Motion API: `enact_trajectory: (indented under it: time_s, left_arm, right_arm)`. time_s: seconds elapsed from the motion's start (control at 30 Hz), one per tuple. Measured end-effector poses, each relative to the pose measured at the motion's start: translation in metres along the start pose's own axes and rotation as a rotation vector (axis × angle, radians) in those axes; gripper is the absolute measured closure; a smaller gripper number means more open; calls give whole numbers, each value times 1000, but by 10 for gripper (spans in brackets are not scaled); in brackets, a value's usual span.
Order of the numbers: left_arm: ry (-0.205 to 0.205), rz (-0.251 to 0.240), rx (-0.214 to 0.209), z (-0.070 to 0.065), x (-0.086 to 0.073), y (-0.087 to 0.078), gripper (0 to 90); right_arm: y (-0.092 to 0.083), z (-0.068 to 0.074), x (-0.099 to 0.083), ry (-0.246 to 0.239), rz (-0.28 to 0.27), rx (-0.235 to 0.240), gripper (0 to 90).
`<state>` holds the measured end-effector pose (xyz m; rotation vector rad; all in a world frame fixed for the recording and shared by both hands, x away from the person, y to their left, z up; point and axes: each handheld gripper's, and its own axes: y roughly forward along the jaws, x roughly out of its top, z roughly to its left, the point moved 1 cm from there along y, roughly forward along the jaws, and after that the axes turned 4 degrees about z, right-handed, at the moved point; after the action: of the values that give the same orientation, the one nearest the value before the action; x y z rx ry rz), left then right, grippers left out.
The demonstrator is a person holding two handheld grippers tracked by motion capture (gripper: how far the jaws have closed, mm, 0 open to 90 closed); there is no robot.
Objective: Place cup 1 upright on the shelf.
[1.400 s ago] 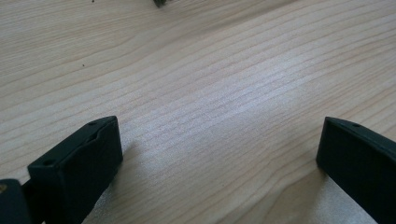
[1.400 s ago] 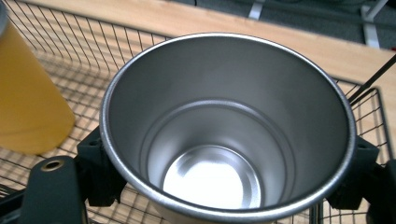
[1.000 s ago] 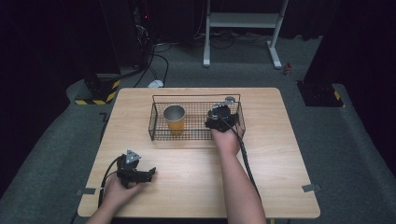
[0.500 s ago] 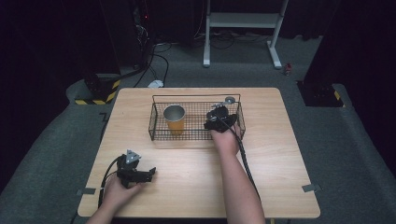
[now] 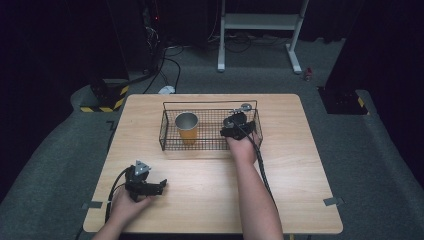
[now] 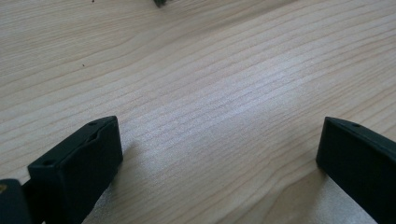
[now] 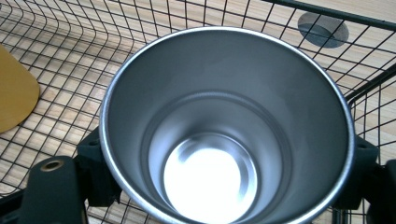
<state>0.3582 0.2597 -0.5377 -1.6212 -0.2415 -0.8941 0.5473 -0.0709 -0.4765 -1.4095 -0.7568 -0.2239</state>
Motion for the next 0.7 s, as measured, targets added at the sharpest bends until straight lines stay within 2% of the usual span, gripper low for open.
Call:
enact_trajectory:
  time_s: [0.33, 0.53, 0.7]
  left_arm:
    - [-1, -1, -1, 0, 0, 0, 7]
    - [0, -1, 0, 0, 0, 0, 7]
    - [-1, 0, 0, 0, 0, 0, 7]
  right_arm:
    - [-1, 0, -1, -15, 13, -5, 174]
    - [-4, 2, -1, -12, 9, -7, 109]
    - [-7, 3, -1, -6, -4, -5, 91]
